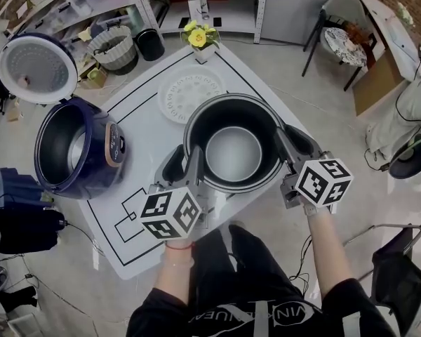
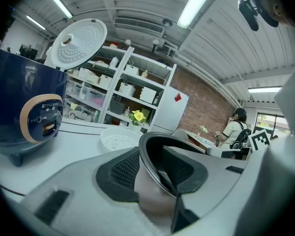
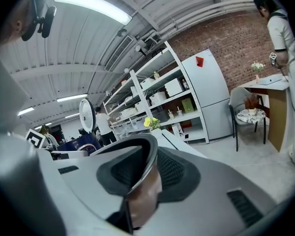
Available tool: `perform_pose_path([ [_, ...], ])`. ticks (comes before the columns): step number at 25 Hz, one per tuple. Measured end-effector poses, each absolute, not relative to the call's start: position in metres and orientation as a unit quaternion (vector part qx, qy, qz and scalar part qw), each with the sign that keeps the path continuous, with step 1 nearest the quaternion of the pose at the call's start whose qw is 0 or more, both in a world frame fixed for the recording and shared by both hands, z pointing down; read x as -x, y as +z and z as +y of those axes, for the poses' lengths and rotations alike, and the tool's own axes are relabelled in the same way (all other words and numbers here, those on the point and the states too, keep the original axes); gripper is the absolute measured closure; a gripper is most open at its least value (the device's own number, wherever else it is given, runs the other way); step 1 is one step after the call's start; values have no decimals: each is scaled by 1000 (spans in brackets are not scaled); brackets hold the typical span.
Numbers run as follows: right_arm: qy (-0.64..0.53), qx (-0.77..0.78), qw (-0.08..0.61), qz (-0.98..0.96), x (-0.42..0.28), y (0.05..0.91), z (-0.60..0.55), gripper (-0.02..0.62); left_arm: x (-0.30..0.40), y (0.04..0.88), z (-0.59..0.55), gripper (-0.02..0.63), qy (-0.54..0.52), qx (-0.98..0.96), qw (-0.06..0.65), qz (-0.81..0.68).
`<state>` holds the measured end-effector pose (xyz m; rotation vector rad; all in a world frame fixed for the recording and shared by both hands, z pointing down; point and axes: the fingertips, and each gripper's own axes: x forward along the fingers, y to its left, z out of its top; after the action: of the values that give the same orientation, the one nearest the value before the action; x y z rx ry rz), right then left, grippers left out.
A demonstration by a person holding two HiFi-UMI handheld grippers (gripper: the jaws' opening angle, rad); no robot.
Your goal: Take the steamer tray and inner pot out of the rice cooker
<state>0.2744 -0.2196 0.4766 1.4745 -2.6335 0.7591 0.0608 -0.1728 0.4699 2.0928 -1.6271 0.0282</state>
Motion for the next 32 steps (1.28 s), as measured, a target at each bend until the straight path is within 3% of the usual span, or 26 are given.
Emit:
perform_pose_path([
  [6, 201, -474, 47, -856, -273, 475, -218, 506, -60, 470, -172, 479, -15, -782, 246, -573],
  [13, 167, -478, 58, -861, -273, 463, -217, 506, -50, 448, -173, 480, -11, -790, 195, -581],
  [32, 86, -423, -2, -902, -250, 374, -196, 595, -23, 369, -161, 569, -20, -785, 81, -614],
])
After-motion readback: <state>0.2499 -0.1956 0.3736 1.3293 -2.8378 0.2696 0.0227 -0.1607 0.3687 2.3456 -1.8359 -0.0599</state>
